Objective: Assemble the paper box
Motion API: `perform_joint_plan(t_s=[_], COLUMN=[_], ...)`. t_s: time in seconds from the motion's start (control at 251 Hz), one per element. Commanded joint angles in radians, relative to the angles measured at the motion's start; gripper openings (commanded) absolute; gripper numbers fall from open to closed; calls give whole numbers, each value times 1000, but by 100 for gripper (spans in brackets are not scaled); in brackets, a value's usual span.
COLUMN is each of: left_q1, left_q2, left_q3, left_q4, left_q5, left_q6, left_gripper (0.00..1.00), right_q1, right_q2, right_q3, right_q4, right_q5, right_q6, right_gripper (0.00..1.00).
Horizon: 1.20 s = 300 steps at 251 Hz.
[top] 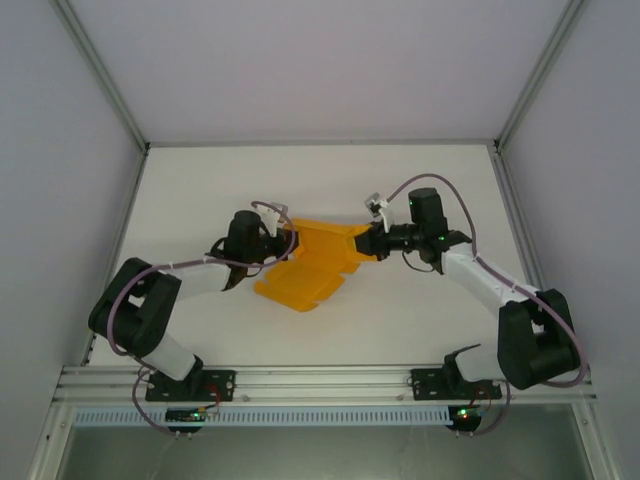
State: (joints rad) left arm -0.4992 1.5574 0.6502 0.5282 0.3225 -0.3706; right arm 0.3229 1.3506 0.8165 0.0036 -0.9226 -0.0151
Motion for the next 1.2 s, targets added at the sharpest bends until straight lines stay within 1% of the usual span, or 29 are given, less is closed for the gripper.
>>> perform_joint_plan(t_s=[0.0,0.04,0.092,0.16,0.18,0.223,0.271,0.311,0.339,0.467,0.567,0.842,0.926,1.193], left_q1=[10,11,12,12,12,12,13,13,13,14,12,13,14,10], left_q2=[-28,-30,-32,-37,-39,-42,-44,-45,-46,-45,-45,-61,-63,-54], left_q3=[2,3,2,4,5,6,9,10,11,7,5,6,8,25], left_q4=[64,61,57,30,22,7,-12,-22,-26,-28,-30,-54,-61,-96], left_q5=[45,32,9,-36,-46,-77,-95,-101,-105,-108,-113,-133,-144,-145], left_q6=[13,7,8,0,2,-2,-2,4,4,-2,-6,-6,-9,16], left_gripper=[0,0,0,0,0,0,0,1,1,1,1,1,1,0], right_q1=[-6,-6,-6,-8,-8,-9,-7,-1,5,24,41,131,153,238], right_q2=[-15,-28,-53,-103,-121,-160,-200,-227,-242,-255,-210,-74,-45,-6], right_q3=[10,13,8,-4,-9,-25,-43,-50,-49,-8,32,68,55,13], right_q4=[25,13,-13,-20,-17,2,46,76,80,71,59,11,13,131], right_q5=[-63,-21,27,107,133,180,245,316,364,440,468,527,584,837], right_q6=[27,31,27,33,34,43,80,126,154,196,219,139,117,80], right_gripper=[18,27,41,52,58,74,82,94,99,99,99,99,99,99])
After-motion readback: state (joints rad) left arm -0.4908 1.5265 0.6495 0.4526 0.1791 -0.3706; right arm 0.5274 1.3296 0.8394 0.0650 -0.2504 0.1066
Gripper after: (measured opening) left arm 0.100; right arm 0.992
